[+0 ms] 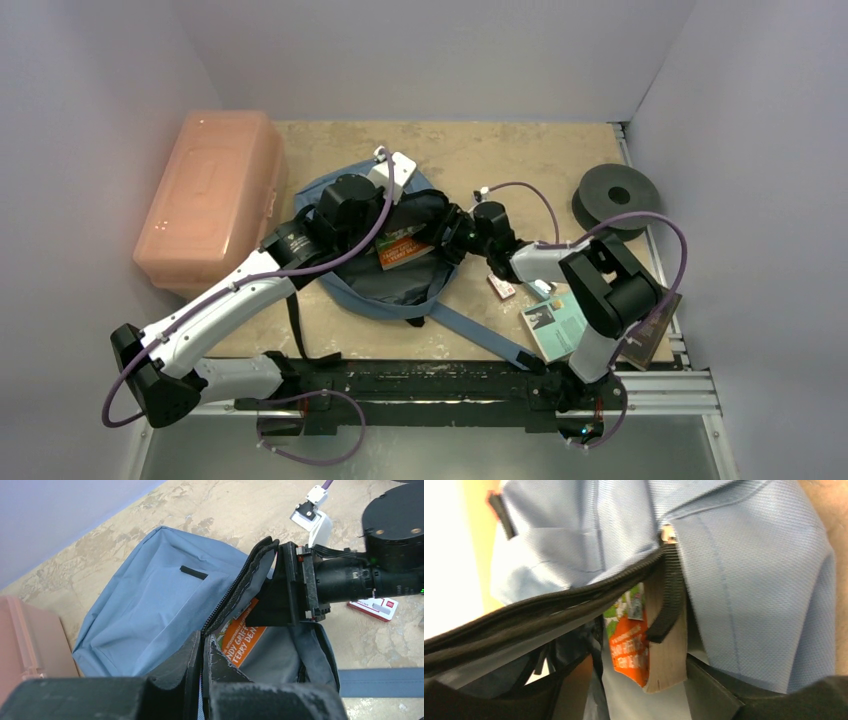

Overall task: Pack the student bag
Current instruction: Place the book in the student bag.

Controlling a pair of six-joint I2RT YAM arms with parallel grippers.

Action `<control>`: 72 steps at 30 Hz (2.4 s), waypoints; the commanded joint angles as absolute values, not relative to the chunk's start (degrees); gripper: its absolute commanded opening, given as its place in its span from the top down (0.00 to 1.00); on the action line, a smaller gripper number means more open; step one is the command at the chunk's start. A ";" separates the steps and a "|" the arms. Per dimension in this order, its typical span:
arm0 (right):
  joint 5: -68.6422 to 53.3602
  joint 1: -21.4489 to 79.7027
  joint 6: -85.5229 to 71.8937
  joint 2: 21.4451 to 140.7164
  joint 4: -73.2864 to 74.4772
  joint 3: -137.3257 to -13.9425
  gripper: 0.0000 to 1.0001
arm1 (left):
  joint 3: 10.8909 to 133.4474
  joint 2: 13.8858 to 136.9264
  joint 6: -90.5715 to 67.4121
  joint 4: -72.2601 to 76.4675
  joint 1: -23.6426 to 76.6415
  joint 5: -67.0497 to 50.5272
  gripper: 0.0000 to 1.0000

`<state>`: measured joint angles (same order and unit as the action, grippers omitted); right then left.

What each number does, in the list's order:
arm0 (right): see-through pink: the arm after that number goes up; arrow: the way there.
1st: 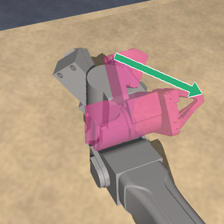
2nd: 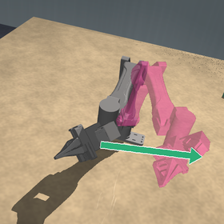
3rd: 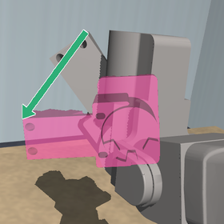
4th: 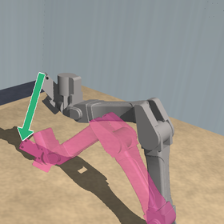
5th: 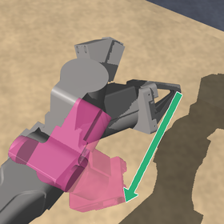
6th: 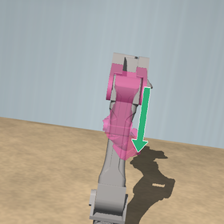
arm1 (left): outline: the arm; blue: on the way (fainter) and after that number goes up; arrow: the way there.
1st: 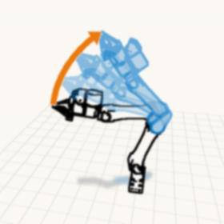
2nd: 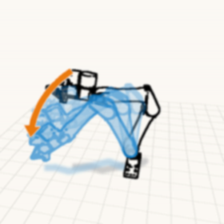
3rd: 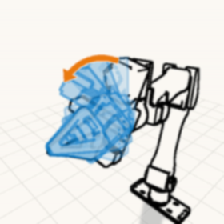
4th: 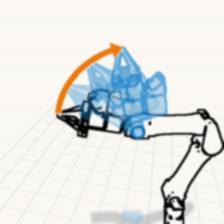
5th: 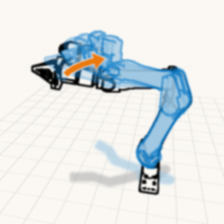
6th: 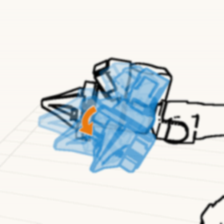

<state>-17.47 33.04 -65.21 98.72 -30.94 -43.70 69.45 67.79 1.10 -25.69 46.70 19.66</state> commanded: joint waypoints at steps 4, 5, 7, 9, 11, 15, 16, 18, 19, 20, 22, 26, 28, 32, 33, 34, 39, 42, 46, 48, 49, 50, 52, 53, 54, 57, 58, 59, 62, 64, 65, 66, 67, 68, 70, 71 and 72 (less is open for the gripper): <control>-14.51 33.88 -61.71 104.36 -37.44 -46.66 0.58 | 69.27 65.36 0.57 -21.87 47.09 17.88 1.00; -14.14 34.23 -60.89 104.67 -39.98 -46.42 0.69 | 69.07 65.12 1.06 -21.45 47.03 17.97 1.00; -14.27 34.57 -61.12 105.58 -45.90 -45.93 0.97 | 68.54 64.82 2.38 -19.96 47.07 18.18 1.00; -14.33 34.61 -63.23 107.29 -49.69 -46.77 1.00 | 68.51 64.76 3.77 -18.83 47.02 18.22 1.00; -13.76 35.05 -64.09 109.21 -51.51 -49.69 1.00 | 68.70 64.78 4.79 -18.02 47.02 18.63 1.00; -11.47 35.64 -63.90 113.48 -50.48 -55.91 1.00 | 68.82 65.24 5.70 -17.06 47.02 19.90 1.00; -11.28 35.65 -64.16 114.35 -50.50 -57.05 1.00 | 68.86 65.49 5.71 -17.01 47.02 20.11 1.00; -10.40 35.82 -64.25 115.72 -50.78 -58.56 0.94 | 68.57 65.97 5.67 -16.87 47.02 20.41 1.00; -9.51 35.96 -64.06 116.24 -50.90 -59.05 0.83 | 68.37 66.22 5.60 -16.62 47.02 20.59 1.00; -8.59 36.14 -63.59 116.88 -50.38 -59.65 0.76 | 68.05 66.45 5.54 -16.18 47.02 20.91 1.00; -7.96 36.15 -62.89 118.14 -49.66 -60.82 0.66 | 67.69 66.97 5.41 -16.09 47.07 22.04 1.00; -9.41 36.09 -58.86 114.77 -41.99 -60.91 0.46 | 66.45 67.33 4.46 -16.54 47.02 26.03 1.00; -7.94 36.13 -54.09 109.67 -34.51 -59.89 0.33 | 65.26 67.12 3.57 -16.50 47.04 27.27 1.00; -8.15 35.31 -48.21 103.95 -26.61 -57.31 0.23 | 62.75 66.18 1.64 -15.41 46.98 27.32 1.00; -8.51 34.78 -48.21 104.00 -26.66 -56.96 0.24 | 62.23 65.96 1.33 -15.10 46.98 27.06 1.00; -8.82 34.48 -48.51 104.40 -27.39 -56.84 0.25 | 62.16 65.85 0.98 -15.05 46.97 26.86 1.00; -7.62 34.65 -51.59 108.53 -37.16 -56.63 0.32 | 63.54 64.22 0.67 -16.41 47.00 25.94 1.00; -6.06 34.91 -52.53 110.93 -43.11 -56.83 0.37 | 63.42 62.60 2.28 -14.71 47.02 25.84 1.00; -4.67 34.98 -53.15 112.68 -46.60 -56.88 0.42 | 64.03 62.10 4.47 -13.29 47.01 25.63 1.00; -5.36 34.98 -52.97 114.05 -46.28 -58.56 0.49 | 64.39 62.37 4.70 -13.17 47.02 25.47 1.00; -5.50 34.99 -52.80 115.44 -45.23 -60.02 0.55 | 64.42 62.59 4.60 -13.10 47.07 25.20 1.00; -5.60 35.09 -52.63 116.38 -44.98 -61.20 0.61 | 64.38 62.84 4.39 -13.17 47.03 25.07 1.00; -6.11 35.07 -52.79 118.23 -46.32 -62.66 0.72 | 64.06 63.29 3.78 -13.40 47.03 25.37 1.00; -6.94 35.07 -53.13 118.25 -46.75 -62.94 0.77 | 63.88 63.42 3.40 -13.55 47.02 25.89 1.00; -8.30 35.02 -53.79 117.29 -46.08 -62.74 0.80 | 63.68 63.64 2.96 -13.84 47.02 26.57 1.00; -9.58 33.91 -52.99 108.69 -38.44 -58.81 0.67 | 62.79 63.85 1.36 -14.98 47.02 28.71 1.00; -9.84 33.59 -50.89 105.17 -32.50 -57.81 0.58 | 62.24 63.75 0.84 -14.95 47.03 29.31 1.00; -10.02 33.38 -47.49 101.62 -22.26 -57.50 0.52 | 61.53 63.67 0.49 -14.74 46.95 29.73 1.00; -5.03 33.29 -35.68 90.61 -4.80 -53.96 0.34 | 59.92 63.86 -1.27 -14.82 46.95 30.04 1.00; -2.19 33.20 -31.82 81.62 3.12 -50.09 0.22 | 59.38 64.13 -2.65 -15.62 46.93 29.93 1.00; -0.82 33.10 -30.32 78.90 7.24 -48.87 0.18 | 59.26 64.34 -3.39 -16.09 46.93 29.91 1.00; -0.21 32.79 -28.81 76.21 10.90 -48.13 0.15 | 59.36 64.53 -4.24 -16.78 46.93 29.89 1.00; -0.05 32.54 -27.97 73.77 14.38 -47.46 0.14 | 59.52 64.84 -5.08 -17.40 46.93 29.95 1.00; 1.18 32.42 -27.93 71.40 17.20 -46.90 0.13 | 60.17 65.23 -5.95 -18.40 46.93 29.97 1.00; 7.02 31.69 -32.17 66.41 22.67 -46.00 0.09 | 61.52 66.15 -9.14 -21.06 46.93 29.91 1.00; 12.24 30.49 -37.80 63.87 26.62 -45.97 0.04 | 62.27 66.56 -10.67 -22.50 46.94 29.47 1.00; 18.28 27.87 -44.90 61.49 31.79 -46.15 0.01 | 62.86 67.08 -11.69 -23.81 47.00 28.69 1.00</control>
